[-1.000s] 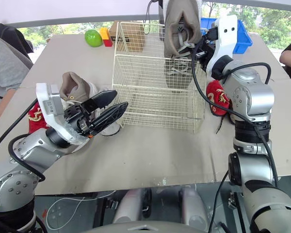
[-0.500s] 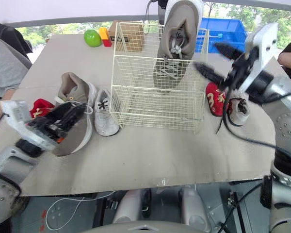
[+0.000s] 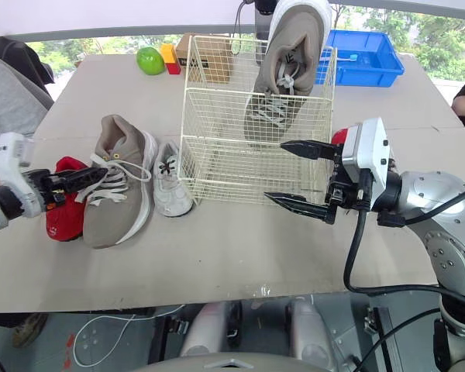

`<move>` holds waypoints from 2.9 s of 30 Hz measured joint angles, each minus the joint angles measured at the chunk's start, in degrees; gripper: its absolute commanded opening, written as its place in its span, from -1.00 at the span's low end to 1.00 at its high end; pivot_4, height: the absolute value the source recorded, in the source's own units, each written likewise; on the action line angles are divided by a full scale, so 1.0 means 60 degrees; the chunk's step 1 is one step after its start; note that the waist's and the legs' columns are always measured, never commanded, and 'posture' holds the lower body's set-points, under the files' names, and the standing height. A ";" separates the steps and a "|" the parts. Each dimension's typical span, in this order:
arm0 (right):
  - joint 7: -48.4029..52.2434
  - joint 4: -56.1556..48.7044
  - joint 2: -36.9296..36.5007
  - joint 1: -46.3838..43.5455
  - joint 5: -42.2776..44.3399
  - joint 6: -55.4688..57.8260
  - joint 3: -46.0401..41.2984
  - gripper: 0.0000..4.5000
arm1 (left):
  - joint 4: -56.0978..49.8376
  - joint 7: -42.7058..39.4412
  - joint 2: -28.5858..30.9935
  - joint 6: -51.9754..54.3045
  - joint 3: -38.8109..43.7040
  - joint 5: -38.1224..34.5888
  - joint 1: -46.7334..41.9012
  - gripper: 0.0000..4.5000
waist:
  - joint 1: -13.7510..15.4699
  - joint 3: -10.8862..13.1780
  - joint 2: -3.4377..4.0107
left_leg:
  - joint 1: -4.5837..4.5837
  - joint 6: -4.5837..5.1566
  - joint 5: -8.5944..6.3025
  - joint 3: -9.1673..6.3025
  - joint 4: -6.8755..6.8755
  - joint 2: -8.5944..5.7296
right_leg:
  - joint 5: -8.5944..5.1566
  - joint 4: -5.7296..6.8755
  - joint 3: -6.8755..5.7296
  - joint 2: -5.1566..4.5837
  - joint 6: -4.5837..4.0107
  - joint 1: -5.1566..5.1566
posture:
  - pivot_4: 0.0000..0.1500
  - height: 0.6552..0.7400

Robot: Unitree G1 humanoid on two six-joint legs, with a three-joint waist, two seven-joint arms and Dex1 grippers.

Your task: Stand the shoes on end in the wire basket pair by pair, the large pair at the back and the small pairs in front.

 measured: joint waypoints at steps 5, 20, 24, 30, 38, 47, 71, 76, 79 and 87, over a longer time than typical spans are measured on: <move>-0.0402 -0.0554 -0.0253 0.0190 0.0296 0.0119 -0.0105 0.69 | 0.1618 -0.1059 0.0031 -0.0209 -0.1649 0.1560 -0.1685 0.68 | 0.0007 0.0000 0.0000 | 0.0002 0.0000 0.0001 -0.0003 -0.0003 0.0004 | 0.0005 0.0006 -0.0002 0.0006 0.0008 -0.0001 | 1.00 1.00; -0.1068 -0.0972 -0.0857 0.0600 0.1058 0.0326 -0.0424 0.73 | 0.3172 -0.3689 0.0071 -0.0412 -0.3039 0.3734 -0.2982 -0.07 | 0.0025 -0.0011 0.0010 | 0.0001 0.0002 0.0000 -0.0001 0.0010 0.0007 | 0.0003 0.0010 0.0006 0.0000 0.0007 0.0003 | 1.00 1.00; -0.1103 -0.0991 -0.1072 0.0608 0.1141 0.0337 -0.0425 0.73 | 0.2967 -0.3465 -0.0359 -0.0216 -0.2527 0.3805 -0.2895 -0.77 | 0.0201 -0.0019 0.0018 | -0.0003 0.0005 0.0000 0.0001 0.0019 0.0007 | 0.0001 0.0006 0.0012 -0.0012 0.0005 0.0007 | 1.00 1.00; -0.1171 -0.0929 -0.1111 0.0617 0.1297 0.0331 -0.0425 0.73 | 0.1550 -0.2740 -0.0743 0.1920 -0.0563 0.2696 -0.2202 -0.80 | 0.0196 0.0012 -0.0059 | -0.0030 0.0005 0.0000 -0.0023 0.0028 0.0023 | 0.0020 0.0010 -0.0009 -0.0002 0.0037 -0.0004 | 1.00 1.00; -0.1199 -0.0436 -0.0844 0.0240 0.1303 0.0187 -0.0331 0.73 | -0.0418 -0.0433 -0.2227 0.3328 0.2440 0.0809 -0.5621 -0.80 | 0.0286 0.0011 -0.0150 | -0.0009 0.0004 0.0002 -0.0058 0.0051 0.0000 | 0.0022 0.0005 -0.0038 -0.0015 0.0041 0.0051 | 1.00 1.00; -0.2409 -0.0351 -0.0370 0.0227 0.1329 0.0087 -0.0591 0.96 | 0.0394 0.2289 -0.5784 -0.1420 0.0891 0.2601 -0.8725 -0.80 | 0.0228 0.0013 -0.0153 | -0.0008 0.0002 0.0003 -0.0071 0.0049 -0.0016 | 0.0026 -0.0004 -0.0044 0.0001 0.0040 0.0066 | 1.00 1.00; -0.5477 -0.2068 -0.0256 0.1386 0.1687 0.0230 -0.1572 0.99 | 0.4296 0.2843 -0.7984 -1.4349 -0.3025 0.8665 -0.6836 -0.80 | 0.0209 0.0000 -0.0129 | 0.0006 0.0006 0.0001 -0.0044 0.0031 -0.0012 | 0.0028 -0.0004 -0.0022 0.0007 0.0045 0.0065 | 1.00 1.00; -0.5508 -0.2104 -0.0256 0.1471 0.1694 0.0219 -0.1567 0.99 | 0.3553 0.2739 -0.7613 -1.4014 -0.3205 0.8913 -0.6476 -0.80 | 0.0158 -0.0007 -0.0122 | 0.0017 0.0007 0.0000 -0.0035 0.0036 -0.0012 | 0.0029 -0.0004 -0.0011 0.0007 0.0047 0.0071 | 1.00 1.00; -0.5503 -0.2094 -0.0257 0.1456 0.1691 0.0211 -0.1545 0.99 | 0.2888 0.2260 -0.8000 -1.2979 -0.3103 0.8047 -0.6285 -0.80 | 0.0176 -0.0019 -0.0107 | 0.0017 0.0007 0.0000 -0.0040 0.0037 -0.0010 | 0.0029 -0.0001 -0.0015 0.0008 0.0047 0.0073 | 1.00 1.00; -0.5481 -0.2025 -0.0317 0.1404 0.1690 0.0211 -0.1442 0.99 | 0.1080 0.1445 -0.8245 -0.9150 -0.2448 0.5507 -0.5896 -0.80 | 0.0201 -0.0051 -0.0070 | 0.0101 0.0007 0.0000 -0.0048 0.0027 -0.0017 | 0.0026 -0.0015 -0.0019 0.0011 0.0048 0.0166 | 1.00 1.00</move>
